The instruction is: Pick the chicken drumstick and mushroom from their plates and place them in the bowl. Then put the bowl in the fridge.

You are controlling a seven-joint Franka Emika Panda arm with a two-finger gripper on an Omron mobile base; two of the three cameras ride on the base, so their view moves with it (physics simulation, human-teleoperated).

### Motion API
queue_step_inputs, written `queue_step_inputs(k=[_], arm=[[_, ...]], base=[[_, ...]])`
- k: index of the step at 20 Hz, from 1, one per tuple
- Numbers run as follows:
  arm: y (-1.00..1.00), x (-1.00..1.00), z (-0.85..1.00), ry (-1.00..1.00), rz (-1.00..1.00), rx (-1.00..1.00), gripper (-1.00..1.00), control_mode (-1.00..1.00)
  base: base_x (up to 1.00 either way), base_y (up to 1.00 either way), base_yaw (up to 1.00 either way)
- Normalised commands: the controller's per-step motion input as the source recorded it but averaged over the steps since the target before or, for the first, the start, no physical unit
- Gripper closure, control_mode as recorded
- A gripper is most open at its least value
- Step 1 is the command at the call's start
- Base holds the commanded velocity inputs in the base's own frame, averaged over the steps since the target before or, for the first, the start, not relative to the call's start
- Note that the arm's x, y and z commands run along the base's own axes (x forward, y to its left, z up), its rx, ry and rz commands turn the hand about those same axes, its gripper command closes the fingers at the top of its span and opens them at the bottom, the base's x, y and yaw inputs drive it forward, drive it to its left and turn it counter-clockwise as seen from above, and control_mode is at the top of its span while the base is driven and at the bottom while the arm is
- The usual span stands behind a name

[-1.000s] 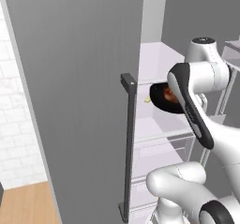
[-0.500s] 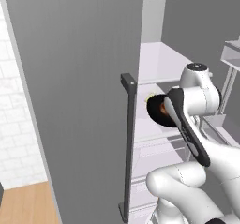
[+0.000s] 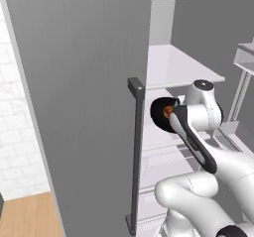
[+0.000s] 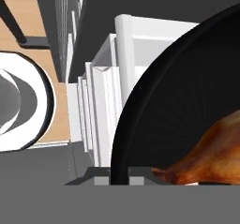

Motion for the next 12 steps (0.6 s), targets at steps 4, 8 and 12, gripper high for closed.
queue_step_inputs(k=[4, 8, 12], arm=[[0.00, 0.35, -0.40, 0.00, 0.00, 0.00, 1.00, -1.00], [0.00, 0.23, -0.54, 0.00, 0.01, 0.00, 1.00, -1.00], [0.00, 0.22, -0.49, 0.00, 0.01, 0.00, 1.00, -1.00]], base=[[0.00, 0.00, 0.00], [0.00, 0.00, 0.00], [0.00, 0.00, 0.00]])
